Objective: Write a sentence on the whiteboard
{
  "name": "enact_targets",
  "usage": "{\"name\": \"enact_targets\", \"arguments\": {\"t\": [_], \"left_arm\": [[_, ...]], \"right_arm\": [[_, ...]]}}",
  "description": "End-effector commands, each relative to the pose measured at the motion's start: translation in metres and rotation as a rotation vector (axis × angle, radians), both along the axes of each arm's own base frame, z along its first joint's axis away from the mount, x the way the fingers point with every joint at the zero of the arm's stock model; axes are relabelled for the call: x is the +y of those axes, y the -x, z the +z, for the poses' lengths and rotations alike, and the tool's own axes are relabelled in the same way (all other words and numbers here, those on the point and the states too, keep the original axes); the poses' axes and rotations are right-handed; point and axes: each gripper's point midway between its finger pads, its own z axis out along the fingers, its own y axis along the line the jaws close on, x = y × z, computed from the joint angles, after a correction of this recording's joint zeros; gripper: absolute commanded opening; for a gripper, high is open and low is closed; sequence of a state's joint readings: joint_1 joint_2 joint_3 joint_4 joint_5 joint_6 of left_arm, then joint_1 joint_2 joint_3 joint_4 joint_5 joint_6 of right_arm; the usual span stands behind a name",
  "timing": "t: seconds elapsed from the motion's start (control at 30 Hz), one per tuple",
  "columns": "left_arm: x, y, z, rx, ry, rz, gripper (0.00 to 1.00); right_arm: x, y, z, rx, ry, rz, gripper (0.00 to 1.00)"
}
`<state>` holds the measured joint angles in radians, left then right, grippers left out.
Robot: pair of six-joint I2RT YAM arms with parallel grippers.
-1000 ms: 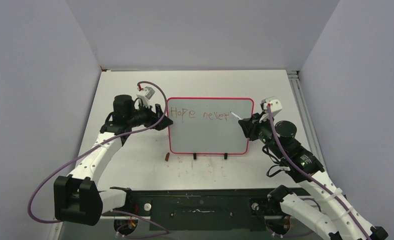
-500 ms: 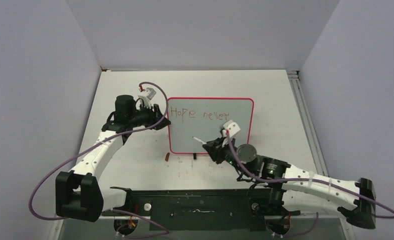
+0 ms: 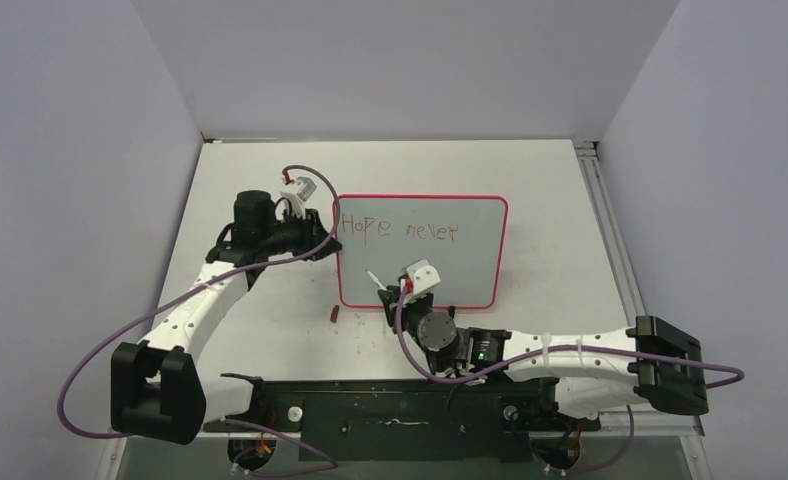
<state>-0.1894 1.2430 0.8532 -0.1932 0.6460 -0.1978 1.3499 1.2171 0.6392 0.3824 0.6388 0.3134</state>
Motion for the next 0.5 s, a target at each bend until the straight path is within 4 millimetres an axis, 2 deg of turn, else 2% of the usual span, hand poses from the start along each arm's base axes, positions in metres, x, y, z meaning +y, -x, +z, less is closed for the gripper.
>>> {"name": "enact_targets", "arguments": {"t": [0.0, 0.23, 0.47], "left_arm": [[-0.001, -0.003, 0.007, -0.032, -0.009, -0.003, 0.24], [-0.002, -0.002, 0.006, -0.030, -0.011, -0.006, 0.19], [-0.002, -0.003, 0.004, -0.023, -0.012, -0.008, 0.15]], "right_arm": [[-0.002, -0.015, 0.017, -0.035, -0.088, -0.092, 0.05], [-0.012, -0.031, 0.002, -0.008, -0.079, -0.142, 0.05], [-0.016, -0.039, -0.004, 0.008, -0.081, -0.145, 0.05]]}}
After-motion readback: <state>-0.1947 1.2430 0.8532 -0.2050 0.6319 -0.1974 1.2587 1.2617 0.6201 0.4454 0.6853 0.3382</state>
